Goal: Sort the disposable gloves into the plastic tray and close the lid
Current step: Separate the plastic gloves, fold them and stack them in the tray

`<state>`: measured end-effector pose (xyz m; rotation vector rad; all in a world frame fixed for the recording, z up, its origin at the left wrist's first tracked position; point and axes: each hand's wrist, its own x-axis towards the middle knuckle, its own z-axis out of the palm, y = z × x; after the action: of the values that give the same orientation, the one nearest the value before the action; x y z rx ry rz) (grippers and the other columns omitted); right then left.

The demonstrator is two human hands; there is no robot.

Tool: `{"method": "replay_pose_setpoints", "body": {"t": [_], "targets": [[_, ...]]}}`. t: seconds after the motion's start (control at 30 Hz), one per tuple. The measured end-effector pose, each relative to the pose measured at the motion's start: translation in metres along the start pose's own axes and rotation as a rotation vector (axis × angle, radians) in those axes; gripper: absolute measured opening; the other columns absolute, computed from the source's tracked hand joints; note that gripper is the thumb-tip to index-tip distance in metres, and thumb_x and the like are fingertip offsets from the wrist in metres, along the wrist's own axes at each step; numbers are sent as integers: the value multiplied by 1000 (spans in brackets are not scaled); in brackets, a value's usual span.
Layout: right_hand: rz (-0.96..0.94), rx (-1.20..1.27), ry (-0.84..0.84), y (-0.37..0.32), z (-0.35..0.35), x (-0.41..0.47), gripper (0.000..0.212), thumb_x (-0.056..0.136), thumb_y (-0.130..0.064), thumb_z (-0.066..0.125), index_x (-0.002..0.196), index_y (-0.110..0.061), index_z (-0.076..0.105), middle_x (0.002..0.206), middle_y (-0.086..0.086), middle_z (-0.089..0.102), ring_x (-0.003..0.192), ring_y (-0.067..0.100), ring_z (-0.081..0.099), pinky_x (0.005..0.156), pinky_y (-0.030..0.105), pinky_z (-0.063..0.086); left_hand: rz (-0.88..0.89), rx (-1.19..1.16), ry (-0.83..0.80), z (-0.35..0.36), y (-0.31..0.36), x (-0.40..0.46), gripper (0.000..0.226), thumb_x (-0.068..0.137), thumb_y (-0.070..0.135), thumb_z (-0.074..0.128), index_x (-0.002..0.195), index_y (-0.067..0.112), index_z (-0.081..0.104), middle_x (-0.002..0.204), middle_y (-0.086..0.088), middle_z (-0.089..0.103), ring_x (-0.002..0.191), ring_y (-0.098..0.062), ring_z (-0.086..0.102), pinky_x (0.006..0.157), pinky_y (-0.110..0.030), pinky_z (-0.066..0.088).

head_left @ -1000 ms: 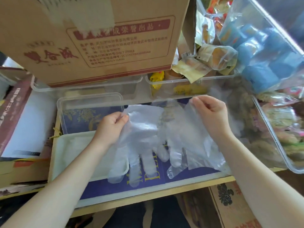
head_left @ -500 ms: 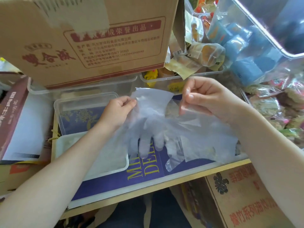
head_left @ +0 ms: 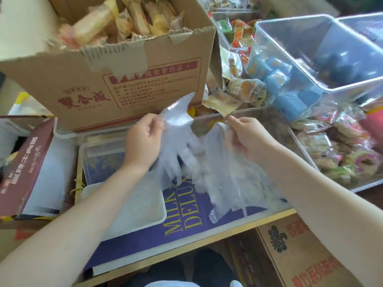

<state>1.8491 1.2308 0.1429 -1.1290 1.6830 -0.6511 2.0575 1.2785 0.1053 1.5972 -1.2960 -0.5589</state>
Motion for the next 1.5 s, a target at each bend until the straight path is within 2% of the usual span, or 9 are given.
{"method": "replay_pose_setpoints", "body": {"t": [0.17, 0.4, 0.6, 0.8, 0.93, 1.13, 1.27, 1.33, 1.5], "targets": [[206, 685, -157, -1, 34, -13, 21, 96, -18, 52, 97, 3, 56, 84, 15, 49, 48, 13, 57, 48, 19, 53, 37, -81, -157, 15, 5, -27, 35, 95, 28, 45, 122, 14, 62, 98, 7, 67, 83, -6, 60, 75, -7, 38], [198, 924, -34, -9, 53, -30, 17, 98, -15, 47, 89, -1, 51, 68, 9, 53, 47, 14, 65, 54, 21, 56, -186, -534, -365, 9, 11, -47, 26, 96, 18, 44, 103, 33, 65, 89, 23, 69, 86, 8, 59, 77, -11, 42], [279, 1228, -4, -11, 68, -36, 36, 102, -14, 38, 135, -2, 34, 60, 19, 66, 53, 26, 68, 46, 25, 55, -411, -742, -327, 13, -6, -55, 32, 97, 26, 43, 94, 36, 73, 102, 12, 70, 104, -8, 61, 97, -32, 41], [333, 1384, 41, -9, 82, -34, 46, 102, -20, 35, 140, 4, 25, 83, 29, 64, 64, 31, 68, 51, 30, 58, -598, -906, -435, 21, -10, -61, 71, 76, 66, 56, 127, 17, 56, 125, -6, 62, 120, -19, 56, 104, -39, 38], [309, 1345, 33, -8, 86, -35, 42, 103, -23, 34, 137, 1, 28, 90, 27, 66, 81, 32, 70, 66, 33, 60, -375, -830, -363, 24, -6, -55, 46, 75, 35, 66, 118, 21, 57, 109, 4, 69, 103, -12, 64, 79, -22, 51], [159, 1183, -67, 3, 79, -34, 32, 99, -36, 41, 92, -5, 45, 90, 20, 65, 84, 28, 66, 77, 32, 56, -442, -617, -162, 25, -7, -43, 18, 93, 10, 53, 91, 21, 66, 79, 13, 72, 78, -1, 65, 70, -17, 48], [-260, 348, 41, 28, 54, -14, 35, 79, -38, 65, 110, -24, 58, 119, 6, 58, 101, 15, 55, 84, 25, 45, -420, -670, -310, 6, -13, -31, 22, 89, 15, 53, 77, 17, 72, 73, 8, 72, 71, -4, 66, 67, -15, 49], [-253, 201, -107, 32, 41, -9, 55, 75, -39, 74, 124, -28, 51, 132, 1, 52, 117, 12, 51, 95, 28, 43, -411, -674, -404, -4, -14, -26, 24, 81, 25, 55, 69, 18, 75, 70, 6, 71, 66, -6, 65, 66, -17, 49], [-264, -14, -380, 22, 24, -4, 11, 86, -24, 65, 76, -20, 64, 62, -19, 63, 59, -4, 55, 59, 17, 39, -475, -740, -516, -11, -10, -18, 24, 79, 27, 53, 73, 22, 76, 72, 4, 72, 64, -7, 67, 61, -18, 52]]}}
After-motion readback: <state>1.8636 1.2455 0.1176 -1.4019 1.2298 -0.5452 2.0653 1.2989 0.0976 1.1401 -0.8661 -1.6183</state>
